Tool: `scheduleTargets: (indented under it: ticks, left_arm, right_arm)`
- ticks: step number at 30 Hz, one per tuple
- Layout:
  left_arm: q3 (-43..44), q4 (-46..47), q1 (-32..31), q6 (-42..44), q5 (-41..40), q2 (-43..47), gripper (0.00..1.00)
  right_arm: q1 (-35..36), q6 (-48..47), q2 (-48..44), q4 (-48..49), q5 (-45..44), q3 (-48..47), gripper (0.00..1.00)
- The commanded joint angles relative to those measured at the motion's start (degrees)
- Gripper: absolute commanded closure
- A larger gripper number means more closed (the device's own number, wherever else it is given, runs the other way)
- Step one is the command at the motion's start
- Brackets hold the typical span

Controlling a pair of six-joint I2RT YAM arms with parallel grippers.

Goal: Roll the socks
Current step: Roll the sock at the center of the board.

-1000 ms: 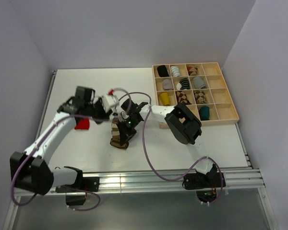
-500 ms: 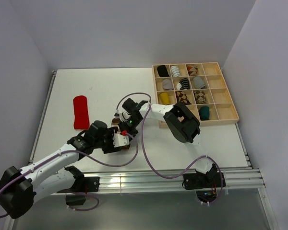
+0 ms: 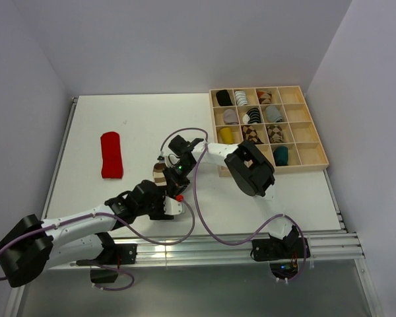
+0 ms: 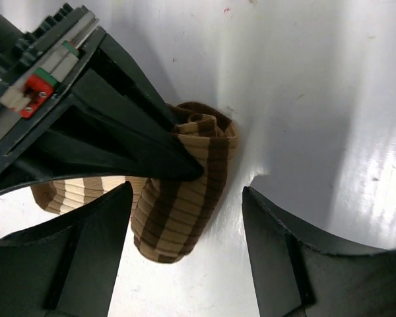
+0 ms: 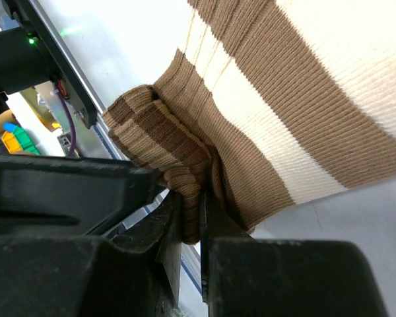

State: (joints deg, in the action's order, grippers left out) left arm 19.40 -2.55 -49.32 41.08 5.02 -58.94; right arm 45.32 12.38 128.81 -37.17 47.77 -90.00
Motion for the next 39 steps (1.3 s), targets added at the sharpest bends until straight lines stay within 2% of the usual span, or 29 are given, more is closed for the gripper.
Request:
scheduleTargets:
  ticks: [1,3,10,15,16,20,23,27,35,39]
  left_arm:
    - [-0.7,7.2,-0.5,-0.7,-3.7,-2.3,0.27]
    - [-1.3,8.3,-0.5,0.0,-4.7,-3.6,0.27]
    - [-1.6,9.9,-0.5,0.7,-6.5,-8.3,0.44]
    - [-0.5,8.0,-0.5,0.2,-5.5,-12.2,0.71]
    - [-0.3,7.8,-0.5,0.1,-5.5,-12.6,0.81]
    - [0.6,6.4,0.1,-0.6,-1.3,-13.0,1.00]
    - [2.8,2.7,1.7,-1.2,4.6,-12.3,1.00]
    - [5.0,-1.4,4.7,-0.9,10.4,-12.5,1.00]
    - [7.0,-5.7,7.6,-0.5,15.2,-13.6,1.00]
    - [7.5,-6.8,8.6,0.0,16.5,-13.7,1.00]
  right_arm:
    - [-0.4,-3.3,4.4,-5.9,-11.5,2.9,1.00]
    - [-0.6,-3.3,4.1,-5.7,-11.1,3.2,1.00]
    - [-1.0,-3.4,2.8,-4.8,-9.7,4.0,1.00]
    - [-1.1,-3.1,1.0,-3.6,-9.6,5.4,0.96]
    - [-1.1,-3.1,0.1,-3.4,-10.1,6.0,0.95]
    - [-1.8,-1.2,-4.2,0.8,-12.3,9.7,0.83]
    - [-3.7,2.5,-9.2,6.3,-12.9,14.7,0.70]
    - [-5.9,5.1,-15.6,11.8,-14.5,19.8,0.62]
    - [-9.3,8.4,-21.1,14.6,-23.6,19.4,0.55]
    - [-9.7,10.3,-19.3,15.7,-22.4,16.1,0.55]
